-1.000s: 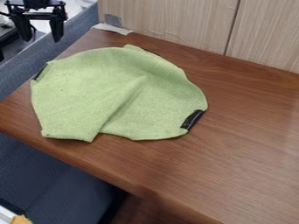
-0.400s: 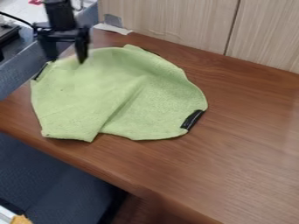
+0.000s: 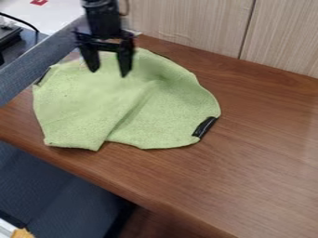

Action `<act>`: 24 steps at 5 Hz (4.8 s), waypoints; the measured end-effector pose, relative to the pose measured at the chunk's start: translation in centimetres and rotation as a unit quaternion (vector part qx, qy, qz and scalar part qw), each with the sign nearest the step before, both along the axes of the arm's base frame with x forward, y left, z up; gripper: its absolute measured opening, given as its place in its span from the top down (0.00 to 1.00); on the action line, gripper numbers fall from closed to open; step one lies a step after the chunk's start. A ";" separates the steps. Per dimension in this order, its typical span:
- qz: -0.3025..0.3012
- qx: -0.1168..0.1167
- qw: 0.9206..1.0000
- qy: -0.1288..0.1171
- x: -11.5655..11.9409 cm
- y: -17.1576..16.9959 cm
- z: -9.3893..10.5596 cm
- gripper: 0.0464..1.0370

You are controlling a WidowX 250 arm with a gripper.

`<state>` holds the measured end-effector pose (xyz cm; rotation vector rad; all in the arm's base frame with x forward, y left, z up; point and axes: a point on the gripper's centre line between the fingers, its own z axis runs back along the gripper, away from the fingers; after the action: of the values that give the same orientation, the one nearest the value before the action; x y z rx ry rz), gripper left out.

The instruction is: Fold the cloth from right to left

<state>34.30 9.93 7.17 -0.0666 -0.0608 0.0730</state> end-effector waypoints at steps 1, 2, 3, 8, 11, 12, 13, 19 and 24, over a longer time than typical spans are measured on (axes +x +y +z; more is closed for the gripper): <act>-0.055 -0.004 0.998 0.002 -0.3 -4.0 -0.7 0.04; -0.093 -0.016 0.996 0.001 -0.6 -8.1 -2.0 0.04; -0.112 -0.023 0.993 -0.002 -0.9 -11.2 -2.8 0.04; -0.131 -0.027 0.991 -0.026 -0.7 -13.5 -5.6 0.33; -0.128 -0.027 0.991 -0.019 -0.9 -12.6 -5.7 0.97; -0.145 -0.029 0.989 -0.006 -1.3 -12.0 -5.6 0.99; -0.139 -0.036 0.990 -0.008 -1.4 -10.6 -3.9 0.99; 0.045 -0.067 0.997 0.015 1.5 9.0 0.1 0.99; 0.098 -0.052 0.990 0.093 0.1 14.5 -4.9 0.60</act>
<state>34.44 24.41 2.31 -0.1578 0.1228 0.2775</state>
